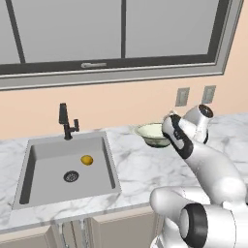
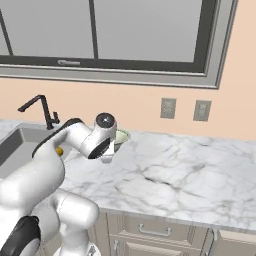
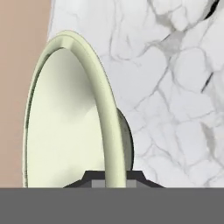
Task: Clear the mugs and bowl far away from the sink.
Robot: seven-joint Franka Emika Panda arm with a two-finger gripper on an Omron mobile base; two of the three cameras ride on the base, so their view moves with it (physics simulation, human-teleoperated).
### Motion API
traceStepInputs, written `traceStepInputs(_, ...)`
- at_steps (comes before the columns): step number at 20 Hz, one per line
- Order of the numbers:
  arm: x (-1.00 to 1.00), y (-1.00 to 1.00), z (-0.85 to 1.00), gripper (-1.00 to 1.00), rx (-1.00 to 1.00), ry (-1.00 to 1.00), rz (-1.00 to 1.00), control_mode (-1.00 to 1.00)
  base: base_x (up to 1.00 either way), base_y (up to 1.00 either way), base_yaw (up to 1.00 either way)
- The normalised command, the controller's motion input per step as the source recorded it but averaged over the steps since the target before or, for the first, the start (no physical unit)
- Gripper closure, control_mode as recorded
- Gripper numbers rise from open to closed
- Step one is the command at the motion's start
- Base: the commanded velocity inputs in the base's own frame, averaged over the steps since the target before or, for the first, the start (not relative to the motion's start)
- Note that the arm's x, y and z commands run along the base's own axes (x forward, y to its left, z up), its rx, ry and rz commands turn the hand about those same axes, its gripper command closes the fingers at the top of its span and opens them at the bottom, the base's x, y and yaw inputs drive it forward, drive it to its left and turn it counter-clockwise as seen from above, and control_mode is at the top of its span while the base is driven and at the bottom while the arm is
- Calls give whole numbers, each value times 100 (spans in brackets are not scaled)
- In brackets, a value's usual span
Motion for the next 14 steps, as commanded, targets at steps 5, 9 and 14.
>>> traceStepInputs(5, -71, -1, 99, 100, 6, 1, -14, -100, 0, 0, 0)
traceStepInputs(9, -63, 0, 73, 100, 1, -13, -2, -100, 0, 0, 0)
traceStepInputs(14, -72, 0, 33, 100, -1, -45, 0, -100, 0, 0, 0)
